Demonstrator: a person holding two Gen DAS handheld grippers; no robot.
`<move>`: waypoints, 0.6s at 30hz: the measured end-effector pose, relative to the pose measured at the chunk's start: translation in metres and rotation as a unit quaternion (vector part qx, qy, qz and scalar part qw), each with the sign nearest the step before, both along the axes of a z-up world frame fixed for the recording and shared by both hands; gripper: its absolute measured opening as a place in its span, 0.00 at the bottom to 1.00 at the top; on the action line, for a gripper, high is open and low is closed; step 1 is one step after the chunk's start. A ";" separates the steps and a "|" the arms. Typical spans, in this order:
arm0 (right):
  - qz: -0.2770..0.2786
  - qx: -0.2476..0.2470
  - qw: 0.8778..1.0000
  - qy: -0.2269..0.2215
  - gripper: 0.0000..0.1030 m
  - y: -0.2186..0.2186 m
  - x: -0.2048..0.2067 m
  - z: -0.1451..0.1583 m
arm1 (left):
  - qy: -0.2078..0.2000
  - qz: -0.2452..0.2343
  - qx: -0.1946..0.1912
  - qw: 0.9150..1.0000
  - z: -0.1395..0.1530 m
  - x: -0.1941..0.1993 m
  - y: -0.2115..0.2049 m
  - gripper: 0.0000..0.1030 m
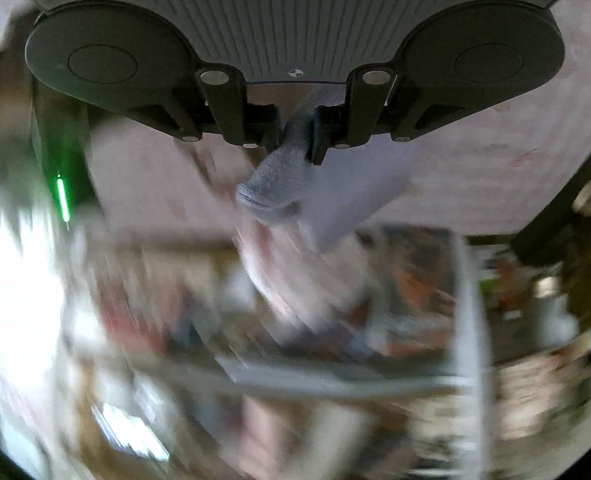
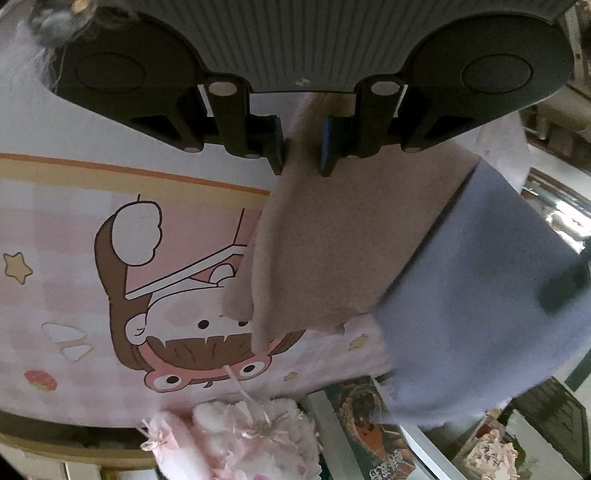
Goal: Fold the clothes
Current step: 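Lift the sweater with both tools and fold it over onto itself again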
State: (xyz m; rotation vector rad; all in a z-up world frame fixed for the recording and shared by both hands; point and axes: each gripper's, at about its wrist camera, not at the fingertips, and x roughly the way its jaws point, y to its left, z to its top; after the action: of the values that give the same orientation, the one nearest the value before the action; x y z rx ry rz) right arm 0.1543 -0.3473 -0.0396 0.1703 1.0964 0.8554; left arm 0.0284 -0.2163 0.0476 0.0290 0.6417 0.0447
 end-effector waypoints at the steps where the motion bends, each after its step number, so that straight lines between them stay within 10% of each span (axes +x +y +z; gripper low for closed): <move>1: 0.003 0.005 1.000 0.003 0.18 -0.001 0.002 -0.001 | 0.025 -0.009 0.015 1.000 -0.011 0.004 -0.012 0.19; 9: 0.004 0.026 0.999 0.019 0.22 -0.030 0.011 0.001 | 0.087 -0.023 0.055 0.994 -0.053 0.008 -0.042 0.50; 18: -0.036 0.096 0.994 0.044 0.36 -0.056 0.036 0.021 | 0.045 -0.009 0.047 0.998 -0.015 -0.027 -0.036 0.53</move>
State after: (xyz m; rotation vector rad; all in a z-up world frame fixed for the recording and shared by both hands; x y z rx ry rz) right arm 0.1907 -0.4033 -0.0187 0.4103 1.0832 0.8943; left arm 0.0016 -0.2521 0.0328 0.1282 0.7280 0.0559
